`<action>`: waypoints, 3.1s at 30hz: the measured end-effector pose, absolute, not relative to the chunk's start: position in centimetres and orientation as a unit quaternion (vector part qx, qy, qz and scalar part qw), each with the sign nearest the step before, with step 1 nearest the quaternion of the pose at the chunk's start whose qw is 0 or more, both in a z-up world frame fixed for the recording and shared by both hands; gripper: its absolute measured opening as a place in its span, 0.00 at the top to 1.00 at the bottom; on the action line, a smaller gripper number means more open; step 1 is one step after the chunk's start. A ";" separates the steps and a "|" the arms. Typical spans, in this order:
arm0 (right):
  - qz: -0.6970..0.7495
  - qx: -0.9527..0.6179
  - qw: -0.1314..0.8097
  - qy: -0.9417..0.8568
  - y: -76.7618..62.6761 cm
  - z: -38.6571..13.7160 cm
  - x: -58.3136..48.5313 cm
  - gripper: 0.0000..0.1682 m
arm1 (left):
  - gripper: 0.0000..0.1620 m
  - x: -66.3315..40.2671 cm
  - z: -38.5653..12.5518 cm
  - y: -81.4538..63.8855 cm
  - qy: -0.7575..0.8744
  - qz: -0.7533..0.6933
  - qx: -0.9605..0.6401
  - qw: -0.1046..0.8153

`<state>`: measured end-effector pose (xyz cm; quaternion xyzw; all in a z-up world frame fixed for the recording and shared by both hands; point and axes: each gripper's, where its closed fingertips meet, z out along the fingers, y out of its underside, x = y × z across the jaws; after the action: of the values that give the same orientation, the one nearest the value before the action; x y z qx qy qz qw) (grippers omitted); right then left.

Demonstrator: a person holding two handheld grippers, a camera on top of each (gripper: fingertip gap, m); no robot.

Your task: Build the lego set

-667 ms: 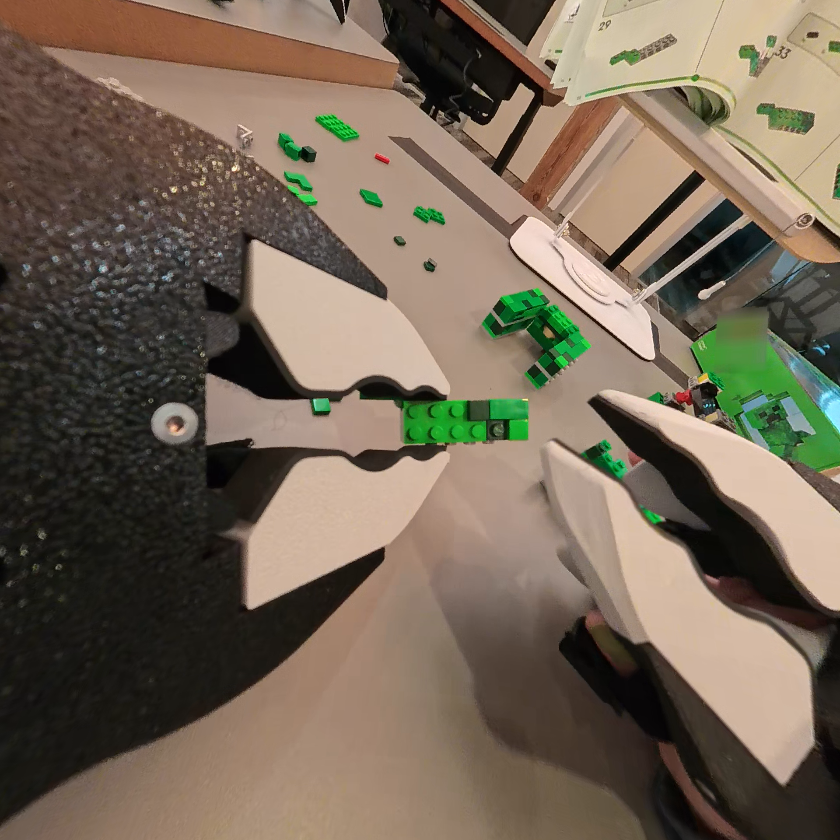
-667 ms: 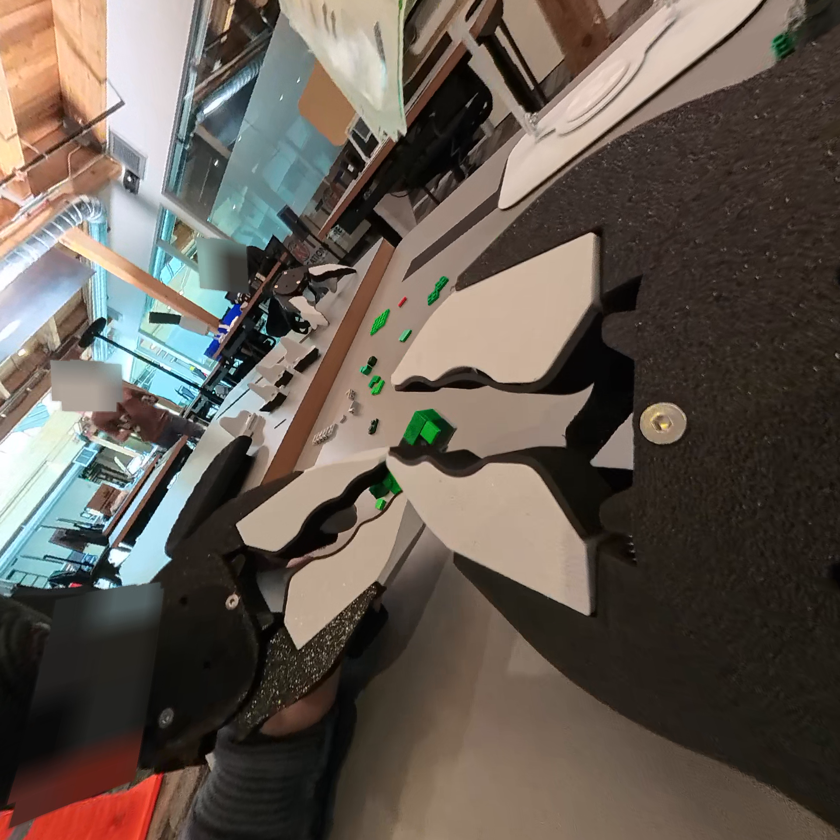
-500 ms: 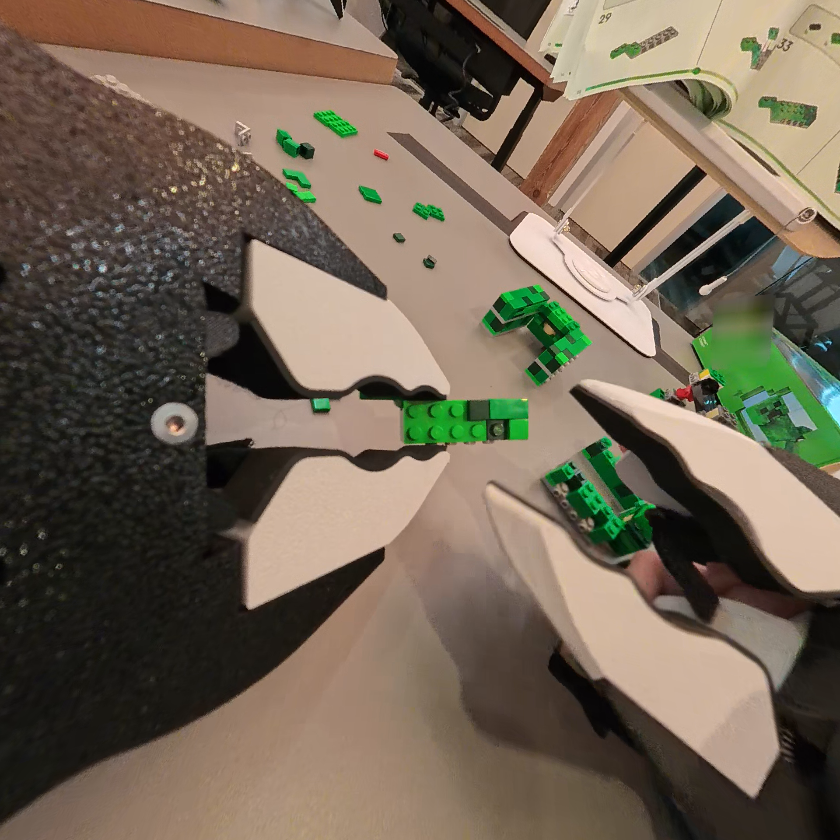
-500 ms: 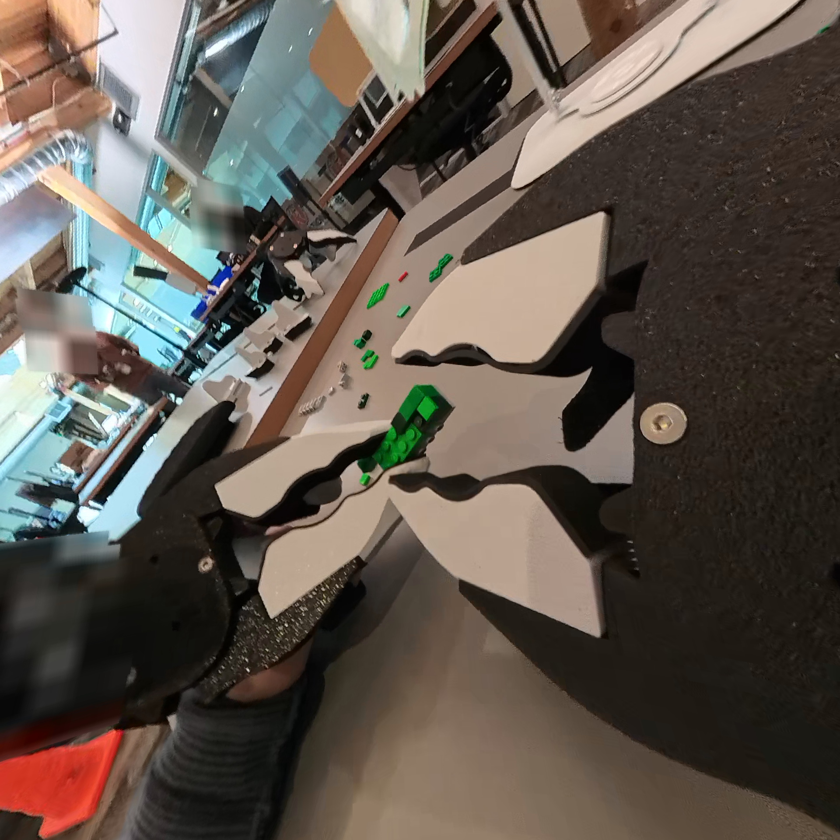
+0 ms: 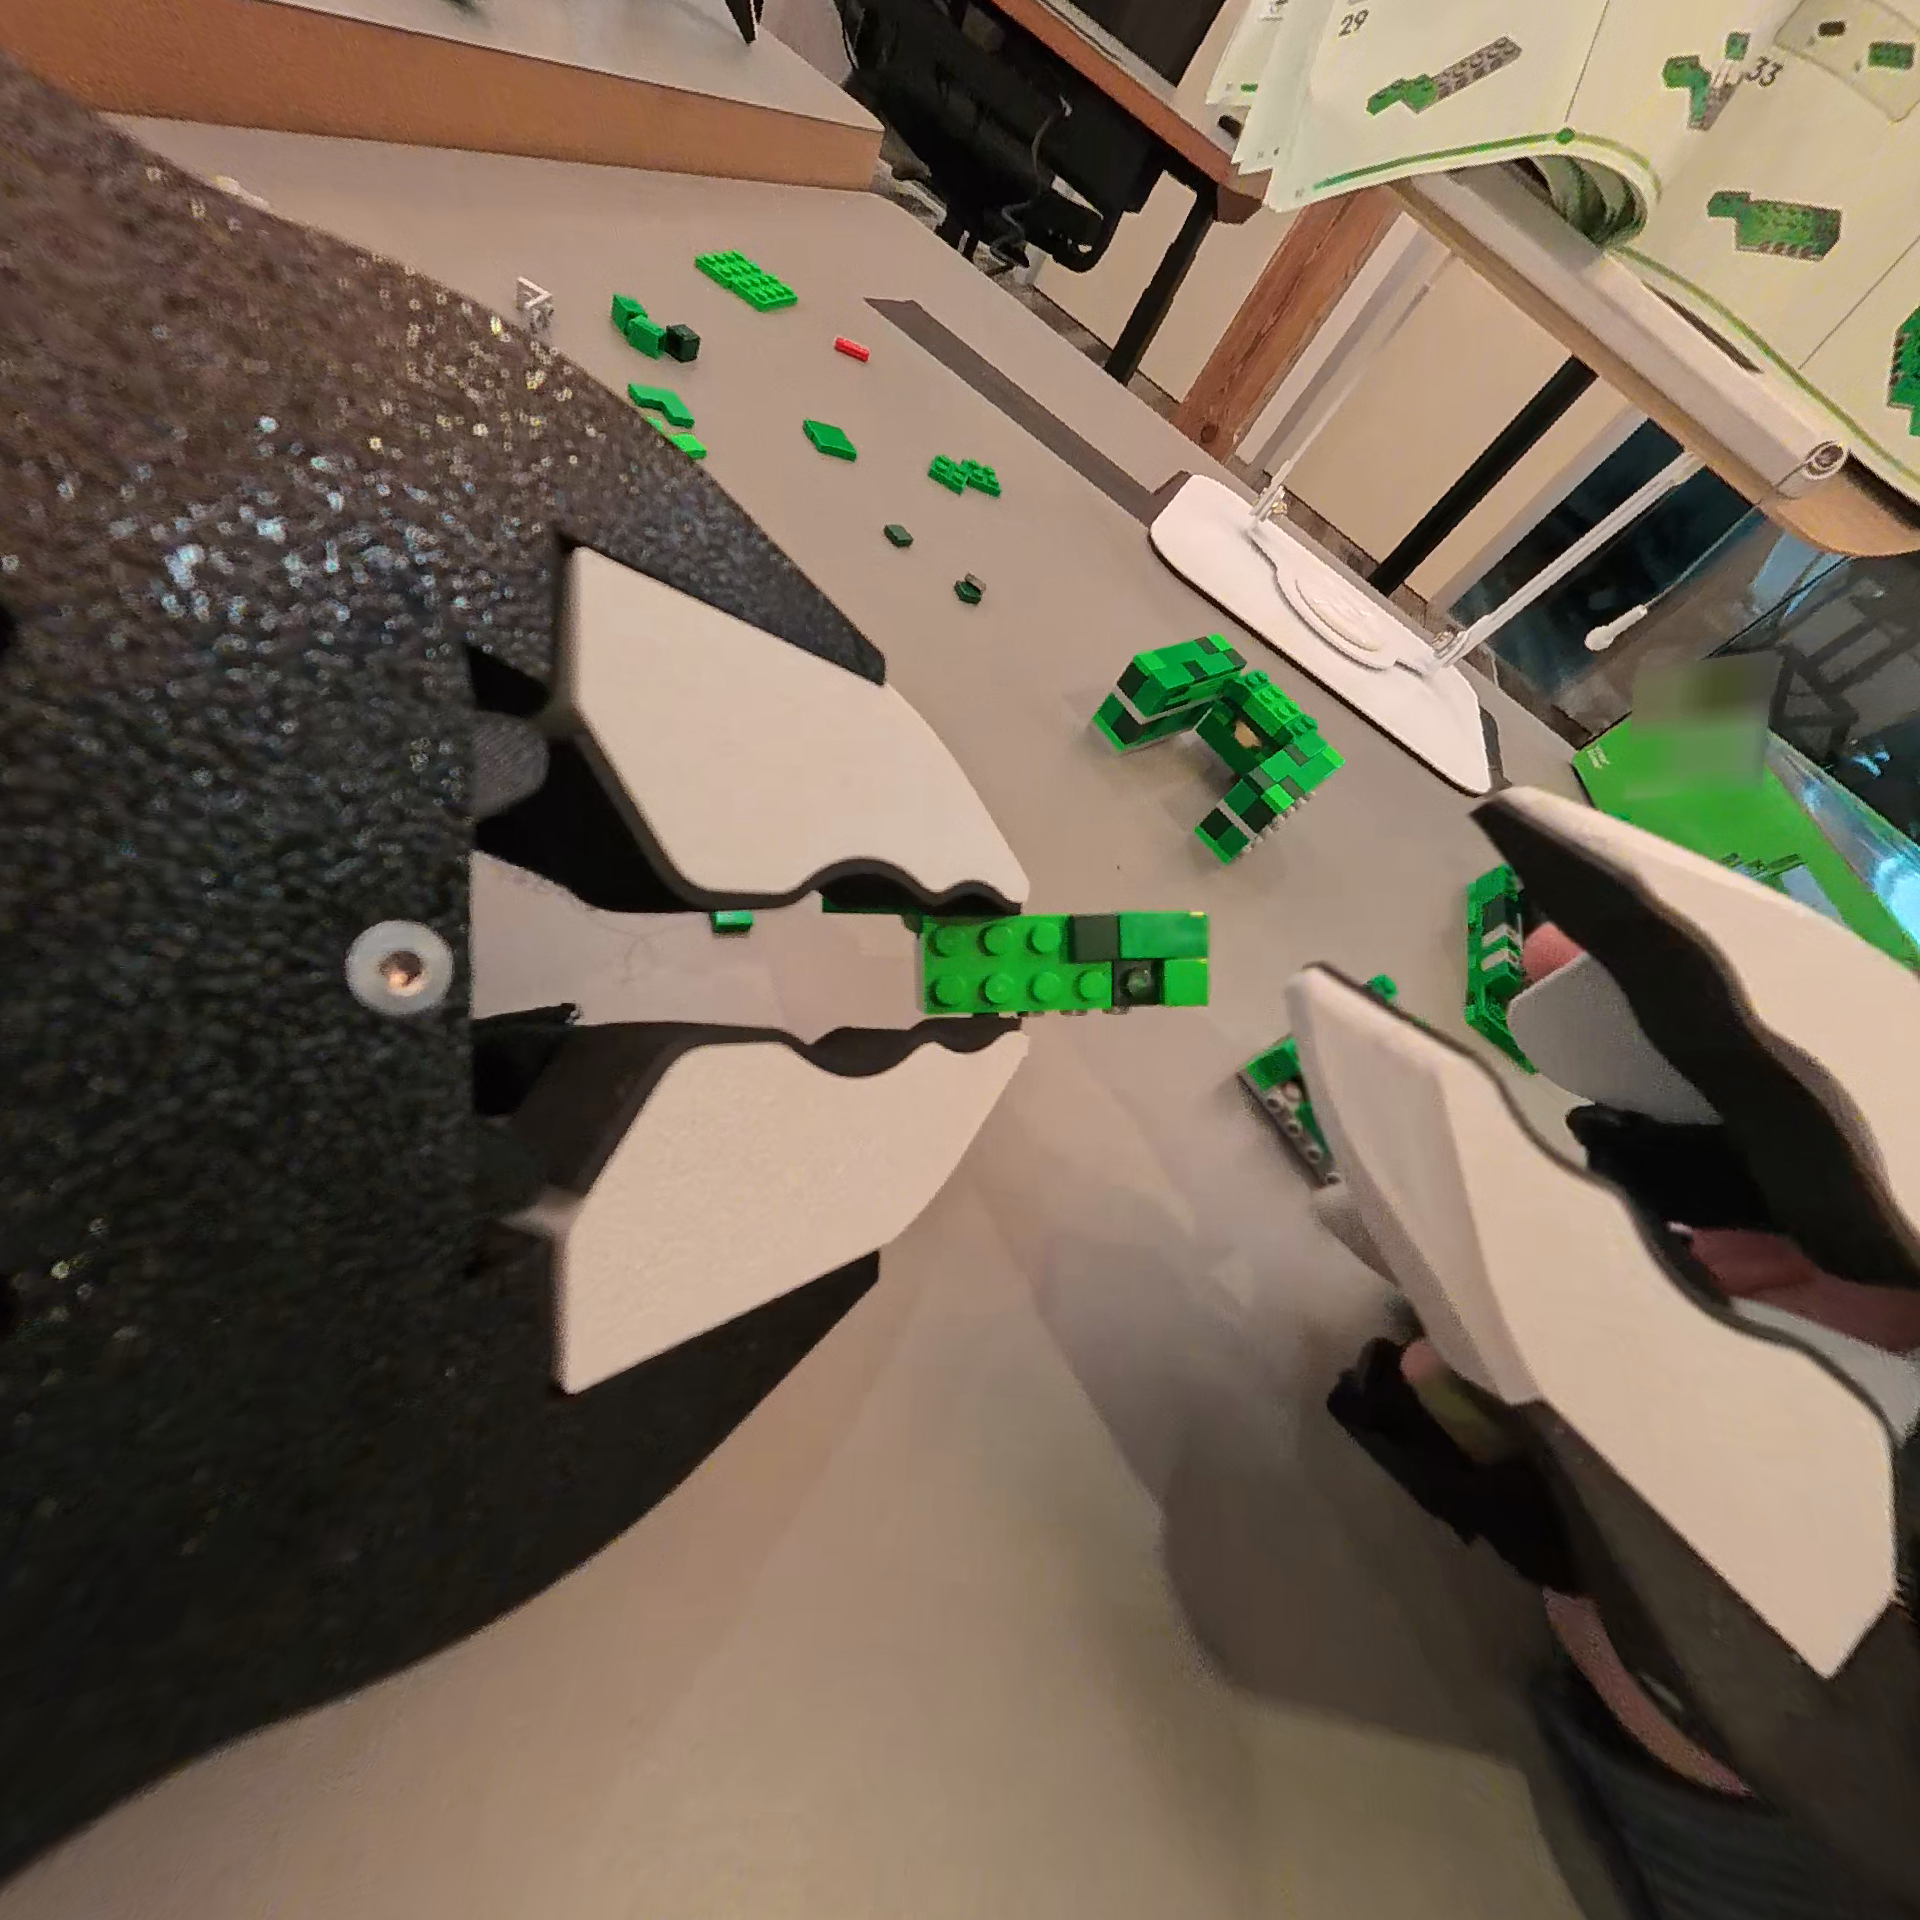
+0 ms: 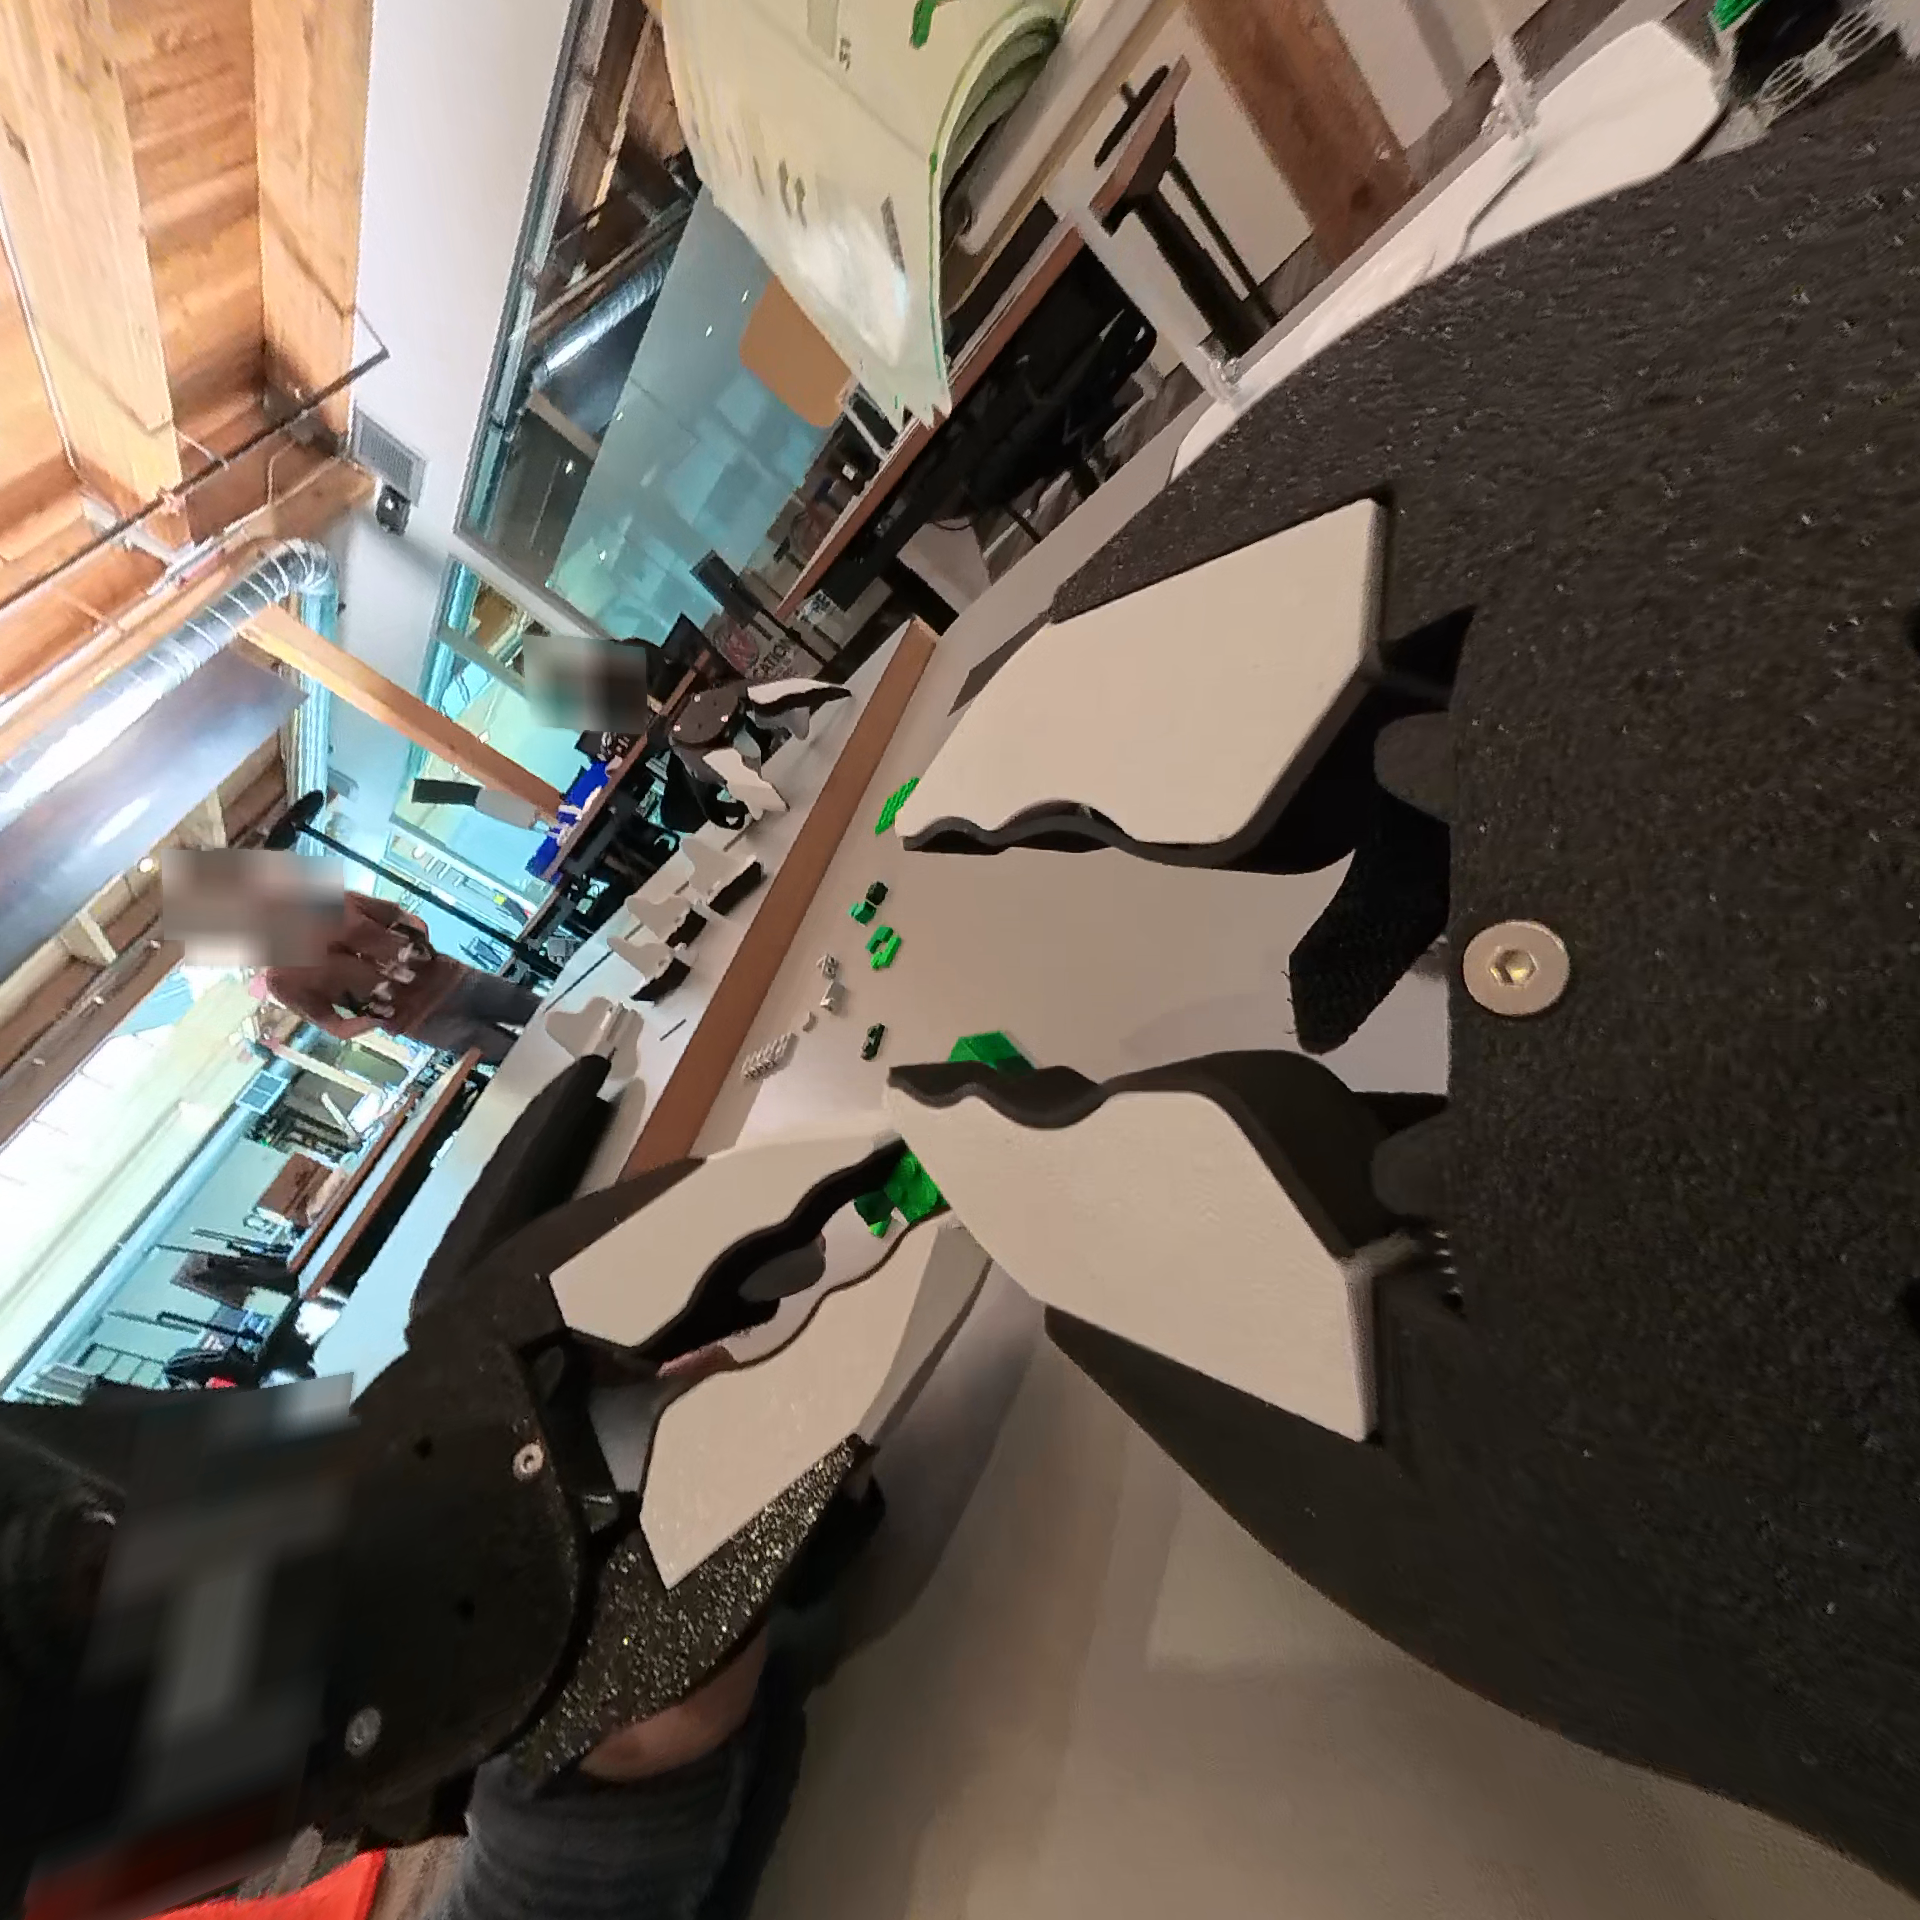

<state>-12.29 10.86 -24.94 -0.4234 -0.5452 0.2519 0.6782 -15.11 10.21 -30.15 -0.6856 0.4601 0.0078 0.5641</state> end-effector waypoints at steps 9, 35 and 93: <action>0.246 -0.424 0.684 -0.540 11.0 -24.8 -12.2 0.81 | 0.89 -15.1 -30.3 10.2 0.464 0.017 -0.685 0.561; 0.255 -0.437 0.692 -0.514 11.6 -24.2 -11.7 0.83 | 0.89 -15.1 -30.4 10.3 0.466 0.018 -0.686 0.559; -0.262 -0.863 0.404 0.156 13.3 -26.2 50.4 0.68 | 0.89 -15.0 -30.3 10.3 0.469 0.025 -0.682 0.560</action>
<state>50.36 13.31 -26.20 -0.8625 0.1555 -0.2618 0.4041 -15.01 10.25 -30.33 -0.6824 0.4689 0.0253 0.5602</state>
